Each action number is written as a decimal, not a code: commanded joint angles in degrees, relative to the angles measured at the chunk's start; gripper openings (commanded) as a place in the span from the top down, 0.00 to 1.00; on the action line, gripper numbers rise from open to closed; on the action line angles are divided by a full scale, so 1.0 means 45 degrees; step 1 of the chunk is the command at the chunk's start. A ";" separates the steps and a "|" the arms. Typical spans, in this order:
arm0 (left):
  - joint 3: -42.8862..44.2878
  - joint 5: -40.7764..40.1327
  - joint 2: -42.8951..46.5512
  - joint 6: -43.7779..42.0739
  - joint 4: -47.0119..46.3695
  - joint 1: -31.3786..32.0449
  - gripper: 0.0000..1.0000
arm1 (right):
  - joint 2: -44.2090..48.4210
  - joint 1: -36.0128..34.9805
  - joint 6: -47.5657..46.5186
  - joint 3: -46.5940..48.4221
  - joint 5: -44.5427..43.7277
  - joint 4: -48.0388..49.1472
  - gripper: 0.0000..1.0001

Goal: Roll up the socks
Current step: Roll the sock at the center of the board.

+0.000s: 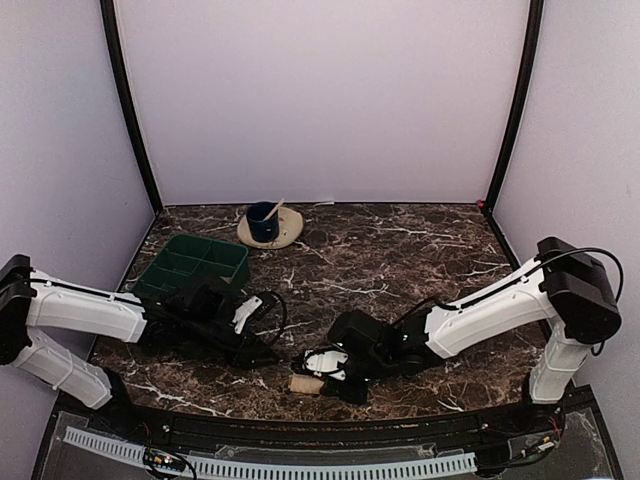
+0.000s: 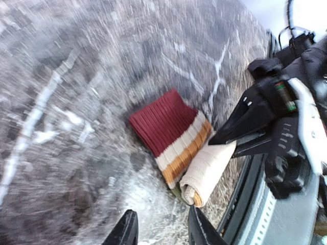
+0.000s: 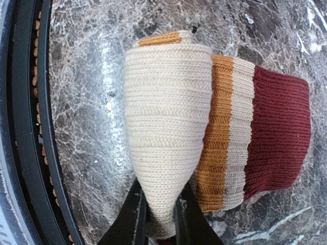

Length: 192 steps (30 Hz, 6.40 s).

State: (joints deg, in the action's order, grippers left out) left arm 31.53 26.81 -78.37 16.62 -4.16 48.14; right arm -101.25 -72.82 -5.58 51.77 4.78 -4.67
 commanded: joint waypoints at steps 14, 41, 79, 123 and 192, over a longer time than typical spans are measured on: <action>-0.1123 -0.4447 0.2076 -0.2767 -0.1705 0.3395 0.63 | -0.2048 0.2424 -0.0302 0.1640 0.5516 -0.3744 1.00; 0.1568 -0.6223 -0.2035 -0.5911 -0.0299 0.4961 0.58 | -0.2856 0.3213 -0.0934 0.2048 0.7575 -0.4796 1.00; 0.2892 -0.2234 -0.3694 -0.5315 0.1811 0.3711 1.00 | -0.1366 0.3726 0.0923 0.0192 0.7088 -0.2684 0.69; 0.6488 0.4746 -0.7212 -0.5371 0.6629 0.0561 1.00 | 0.5292 0.1662 0.2238 -0.3993 -0.0919 0.0787 0.57; 0.4691 0.3706 -0.5151 -0.3028 0.4171 -0.0324 0.64 | 0.0287 0.0723 0.0043 0.0286 0.0491 -0.1896 1.00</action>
State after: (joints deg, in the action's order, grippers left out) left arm 55.18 47.05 -106.08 -0.12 18.00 47.03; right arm -99.13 -71.53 -7.11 53.65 2.50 -12.27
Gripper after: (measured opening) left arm 0.353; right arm 0.091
